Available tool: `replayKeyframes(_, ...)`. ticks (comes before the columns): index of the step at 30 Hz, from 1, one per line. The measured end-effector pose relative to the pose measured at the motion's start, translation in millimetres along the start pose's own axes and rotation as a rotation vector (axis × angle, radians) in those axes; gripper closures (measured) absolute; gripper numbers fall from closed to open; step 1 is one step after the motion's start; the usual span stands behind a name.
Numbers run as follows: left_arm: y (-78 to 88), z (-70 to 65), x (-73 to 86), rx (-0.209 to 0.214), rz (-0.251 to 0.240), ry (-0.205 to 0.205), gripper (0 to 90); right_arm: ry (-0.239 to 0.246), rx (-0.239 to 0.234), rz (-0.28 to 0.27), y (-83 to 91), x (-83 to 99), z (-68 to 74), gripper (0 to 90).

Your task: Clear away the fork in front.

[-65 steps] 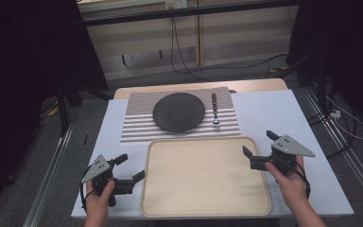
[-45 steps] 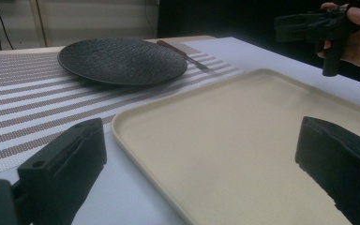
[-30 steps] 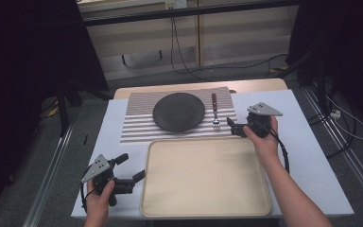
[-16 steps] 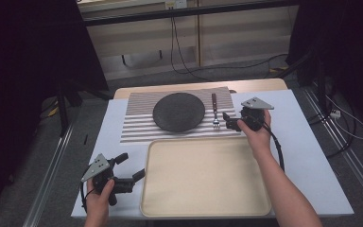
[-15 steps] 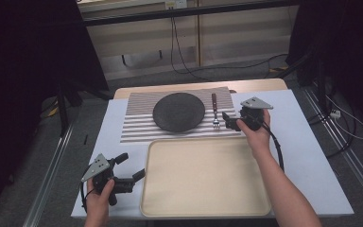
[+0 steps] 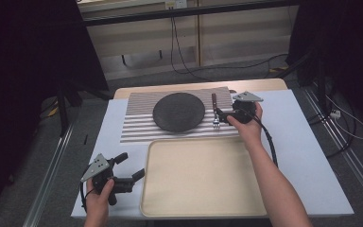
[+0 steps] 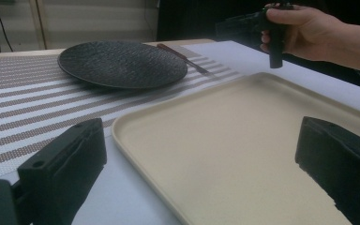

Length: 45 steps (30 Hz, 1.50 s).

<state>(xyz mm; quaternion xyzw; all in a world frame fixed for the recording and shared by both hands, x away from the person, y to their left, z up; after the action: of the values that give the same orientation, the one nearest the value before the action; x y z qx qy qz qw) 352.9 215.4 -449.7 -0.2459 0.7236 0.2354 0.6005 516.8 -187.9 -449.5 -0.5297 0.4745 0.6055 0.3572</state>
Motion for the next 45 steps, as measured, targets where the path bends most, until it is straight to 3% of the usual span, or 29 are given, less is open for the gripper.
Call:
replayKeyframes(10,0.5,1.2,-1.1,-0.006,-0.008,-0.001,2.5,0.005,0.013,0.046,-19.9,1.5,-3.0,16.0)
replayKeyframes(11,0.6,1.4,-1.2,-0.007,-0.009,0.000,2.5,-0.009,0.013,0.064,-23.3,2.1,-2.5,24.0)
replayKeyframes(14,0.7,1.7,-1.0,-0.009,-0.007,-0.001,2.5,-0.001,0.004,0.079,-27.7,2.1,-1.7,30.9)
replayKeyframes(15,0.7,1.2,-0.8,-0.008,-0.007,-0.003,2.5,0.011,0.003,0.106,-32.4,2.6,-0.7,37.3)
replayKeyframes(18,0.7,1.1,-0.4,-0.012,-0.003,-0.010,2.5,0.016,0.001,0.135,-37.3,3.9,0.5,43.4)
replayKeyframes(20,0.6,0.3,-0.1,-0.011,-0.003,-0.011,2.5,0.024,-0.017,0.177,-44.3,7.1,2.4,52.5)
replayKeyframes(24,0.3,0.8,0.4,-0.014,0.000,-0.011,2.5,0.025,-0.023,0.211,-51.6,10.3,4.0,53.6)
replayKeyframes(29,-0.2,0.7,1.2,-0.019,0.001,-0.010,2.5,0.016,-0.035,0.264,-62.5,16.5,6.5,61.1)
replayKeyframes(36,-1.9,1.8,2.6,-0.025,0.011,-0.020,2.5,-0.030,-0.040,0.309,-76.1,24.8,5.9,69.8)
replayKeyframes(37,-1.9,1.4,3.4,-0.021,0.019,-0.026,2.5,-0.059,-0.049,0.323,-79.2,28.3,6.9,73.0)
replayKeyframes(45,0.2,1.9,5.1,-0.022,0.028,-0.028,2.5,-0.073,-0.021,0.373,-81.7,30.7,6.4,78.4)
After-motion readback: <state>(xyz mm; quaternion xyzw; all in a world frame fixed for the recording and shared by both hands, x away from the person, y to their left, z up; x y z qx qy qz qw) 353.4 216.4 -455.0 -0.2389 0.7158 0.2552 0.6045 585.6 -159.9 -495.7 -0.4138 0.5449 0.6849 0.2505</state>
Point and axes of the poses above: each handheld gripper's, and its own axes: y roughly backward along the jaws, x roughly out of its underside, z roughly to its left, the point moved 5 cm from there along -y, roughly forward along the jaws, and after that the axes turned 13 degrees about -z, right-handed, at the moved point
